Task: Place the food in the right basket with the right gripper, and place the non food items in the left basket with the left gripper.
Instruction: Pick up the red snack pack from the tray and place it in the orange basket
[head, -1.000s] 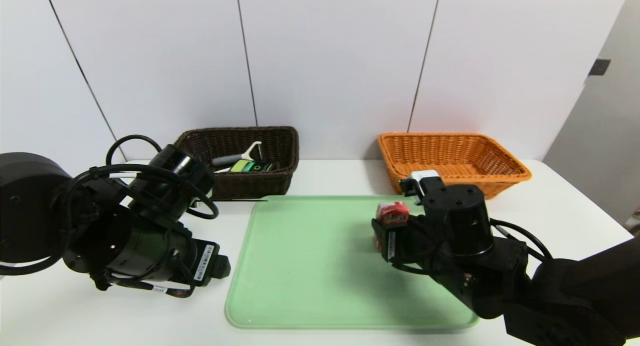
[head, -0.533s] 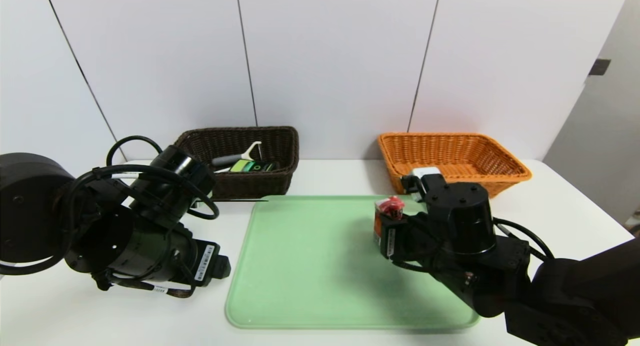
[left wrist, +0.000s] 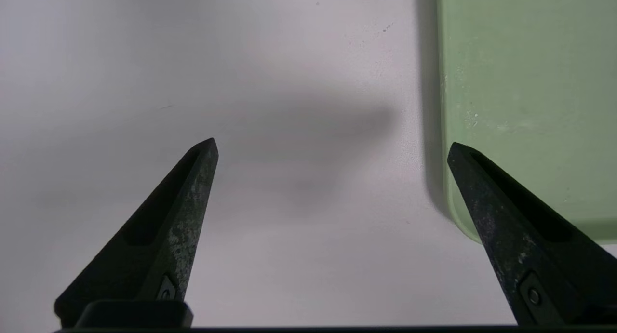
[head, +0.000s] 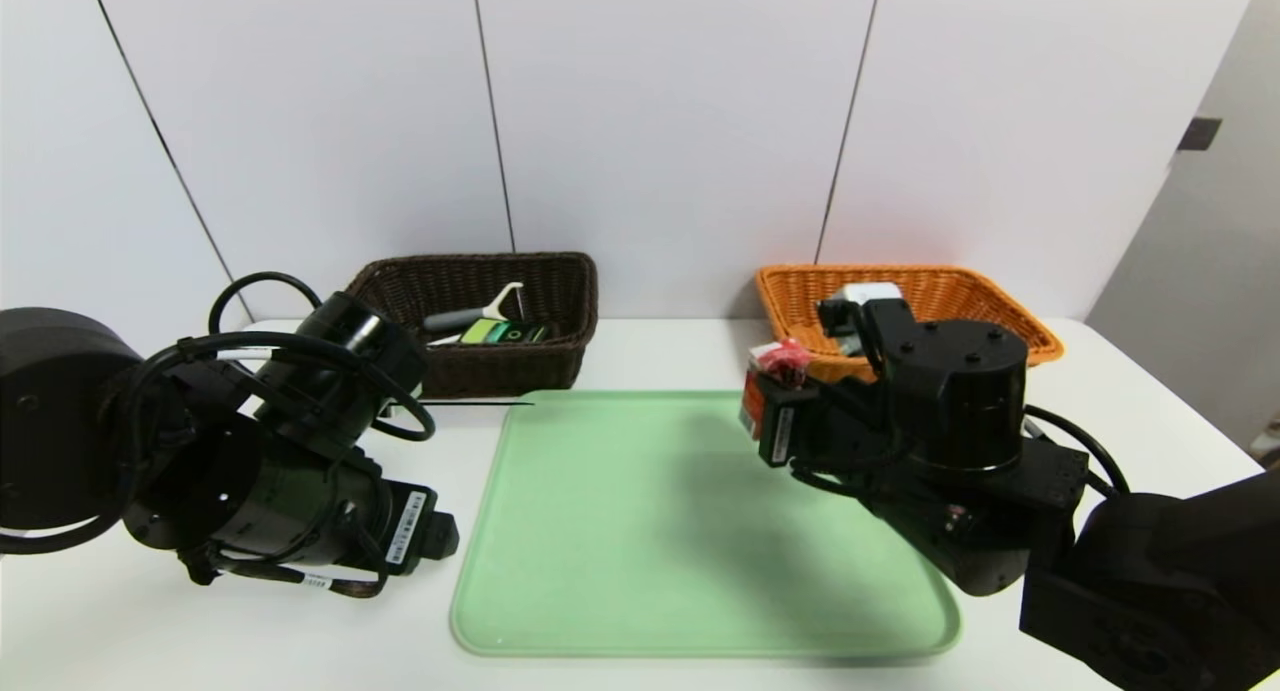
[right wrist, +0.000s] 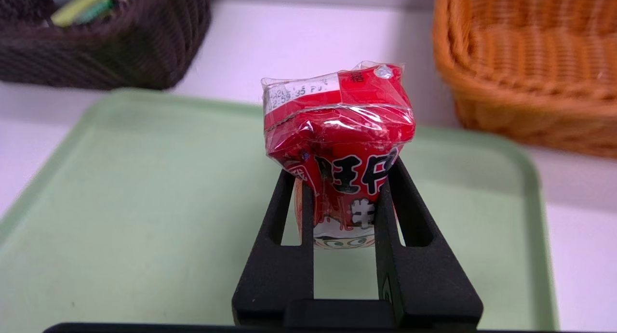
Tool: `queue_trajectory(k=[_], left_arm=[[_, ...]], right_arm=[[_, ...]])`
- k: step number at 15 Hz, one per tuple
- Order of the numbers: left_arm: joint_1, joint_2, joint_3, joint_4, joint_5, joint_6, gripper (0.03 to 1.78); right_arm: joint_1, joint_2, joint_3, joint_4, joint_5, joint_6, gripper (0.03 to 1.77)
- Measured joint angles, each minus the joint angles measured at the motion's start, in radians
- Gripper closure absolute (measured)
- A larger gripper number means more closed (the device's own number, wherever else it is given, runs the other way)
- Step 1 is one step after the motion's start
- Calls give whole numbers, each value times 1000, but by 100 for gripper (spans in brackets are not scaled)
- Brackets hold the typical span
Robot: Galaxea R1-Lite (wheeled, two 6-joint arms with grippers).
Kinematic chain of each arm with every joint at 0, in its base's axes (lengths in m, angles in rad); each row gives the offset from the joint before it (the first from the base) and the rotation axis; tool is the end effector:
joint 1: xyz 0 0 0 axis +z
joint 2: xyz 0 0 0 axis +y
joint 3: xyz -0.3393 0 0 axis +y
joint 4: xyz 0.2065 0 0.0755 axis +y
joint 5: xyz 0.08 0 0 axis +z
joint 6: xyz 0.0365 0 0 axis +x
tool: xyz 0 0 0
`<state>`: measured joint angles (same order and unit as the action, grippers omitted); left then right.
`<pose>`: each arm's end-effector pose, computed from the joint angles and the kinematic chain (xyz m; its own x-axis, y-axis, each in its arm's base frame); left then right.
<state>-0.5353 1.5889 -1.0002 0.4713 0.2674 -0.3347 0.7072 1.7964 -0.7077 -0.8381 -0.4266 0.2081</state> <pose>0.2424 -0.1326 0.1869 0.5403 -0.0132 -0.8414 0.1133 0.9919 0.0571 0.2745 0.2148 0.1547 0.9393 0.2585 -0.2258 -0.2416 0.9652 0.0998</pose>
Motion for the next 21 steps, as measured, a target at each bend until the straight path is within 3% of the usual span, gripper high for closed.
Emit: queue_trajectory(k=[6,13,16,19,21], left_arm=[[-7,-13,-7,-5,-1,0,12],[-41,-53,-42,-72,-17,3,12],[-59,-77,-77,-206,-100,11,12],[-65,-111,-91,-271,-247,34,12],[-66,-127,-91,-287,-299,70,12]], right_arm=[[-51,-43,-90,-37,-1,-123,143],[-269,-23,-226,-27,9,-169,143],[-348,12,-247,-30,10,-169,143],[-429,56,-277,-29,13,-169,143],[-463,85,-296,-28,14,-169,143]])
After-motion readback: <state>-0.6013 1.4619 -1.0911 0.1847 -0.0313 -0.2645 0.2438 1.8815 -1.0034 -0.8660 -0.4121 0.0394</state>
